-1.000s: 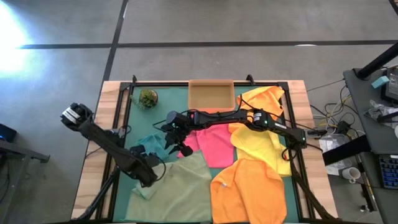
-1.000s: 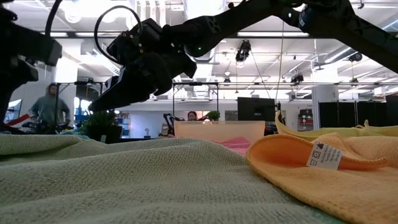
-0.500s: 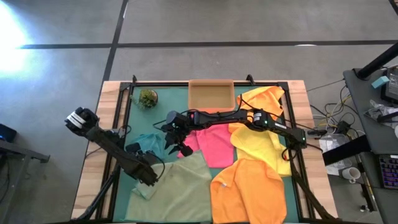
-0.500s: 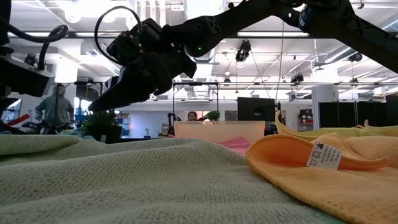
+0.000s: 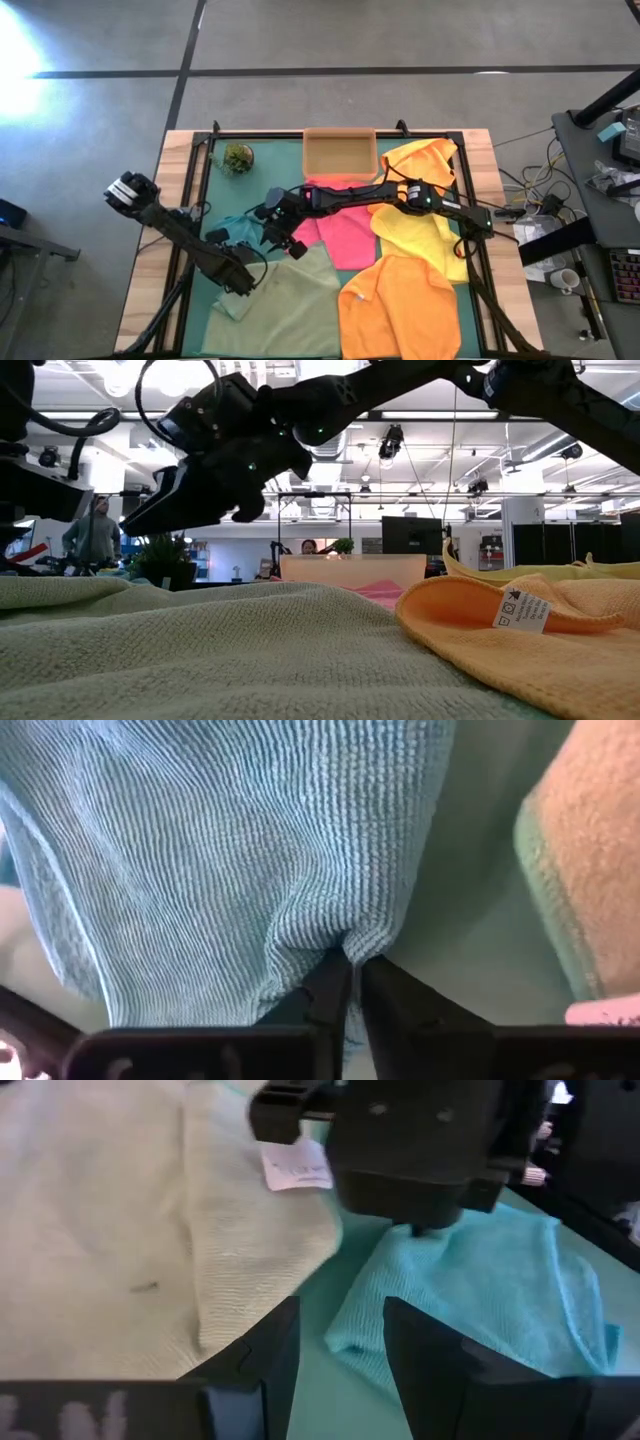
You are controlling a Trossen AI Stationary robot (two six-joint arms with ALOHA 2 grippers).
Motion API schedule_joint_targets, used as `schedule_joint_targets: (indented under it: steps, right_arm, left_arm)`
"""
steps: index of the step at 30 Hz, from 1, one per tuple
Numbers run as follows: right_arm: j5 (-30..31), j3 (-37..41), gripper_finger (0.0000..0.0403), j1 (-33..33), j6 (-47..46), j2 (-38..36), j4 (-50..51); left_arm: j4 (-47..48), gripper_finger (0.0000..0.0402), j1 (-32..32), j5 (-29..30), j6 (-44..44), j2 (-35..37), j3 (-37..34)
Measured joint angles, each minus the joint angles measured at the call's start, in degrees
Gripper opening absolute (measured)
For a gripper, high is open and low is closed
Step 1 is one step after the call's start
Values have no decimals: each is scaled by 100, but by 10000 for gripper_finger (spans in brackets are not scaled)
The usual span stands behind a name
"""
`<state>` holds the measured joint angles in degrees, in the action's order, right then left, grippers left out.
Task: Fold microfiber towels
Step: Put the folded blue microfiber cloth into the orange bin
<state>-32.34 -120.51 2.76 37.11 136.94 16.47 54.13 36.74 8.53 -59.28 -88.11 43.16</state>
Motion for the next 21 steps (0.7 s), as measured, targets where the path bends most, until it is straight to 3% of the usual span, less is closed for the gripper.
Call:
schedule_joint_targets:
  steps: [7, 16, 21]
  right_arm:
    - [58, 162, 137, 12, -453, 0, -45]
    - [105, 245, 137, 13, -194, 0, -50]
    - [441, 310, 137, 21, -126, -2, -45]
  left_arm:
    - [-162, 3, -9, 346, 19, 230, 7]
    - [-299, 1, -54, 677, 9, 768, -44]
    - [-349, 1, -174, 688, 12, 791, -42]
